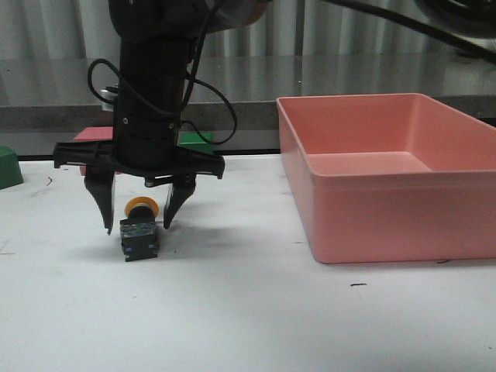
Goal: Place and stand button with both arms
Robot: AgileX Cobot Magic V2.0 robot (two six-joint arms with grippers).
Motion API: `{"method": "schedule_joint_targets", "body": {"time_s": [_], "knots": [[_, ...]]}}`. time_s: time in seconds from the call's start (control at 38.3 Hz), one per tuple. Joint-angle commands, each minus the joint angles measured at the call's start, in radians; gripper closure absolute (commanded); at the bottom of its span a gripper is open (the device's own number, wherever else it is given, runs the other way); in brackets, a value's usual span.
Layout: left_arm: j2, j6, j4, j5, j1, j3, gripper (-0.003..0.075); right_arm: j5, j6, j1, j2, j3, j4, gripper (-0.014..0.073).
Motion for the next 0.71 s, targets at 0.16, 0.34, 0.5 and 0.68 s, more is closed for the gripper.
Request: {"method": "schedule_joint_targets", "body": {"time_s": [0.16, 0.34, 0.5, 0.68], "knots": [[0.011, -0.002, -0.005, -0.073, -0.005, -0.036, 0.0125, 0.11, -0.103, -0.002, -0.145, -0.217, 0.0, 0.0069], [0.011, -0.002, -0.005, -0.073, -0.005, -0.036, 0.0125, 0.212, -0.158, -0.003, -0.155, -0.378, -0.005, 0.028], [0.011, -0.002, -0.005, -0.073, -0.005, -0.036, 0.0125, 0.227, -0.158, -0.005, -0.159, -0.448, -0.006, 0.057], [0.011, -0.002, -0.005, -0.073, -0.005, -0.036, 0.0125, 0.23, -0.196, -0.012, -0.191, -0.458, -0.005, 0.0664]]}}
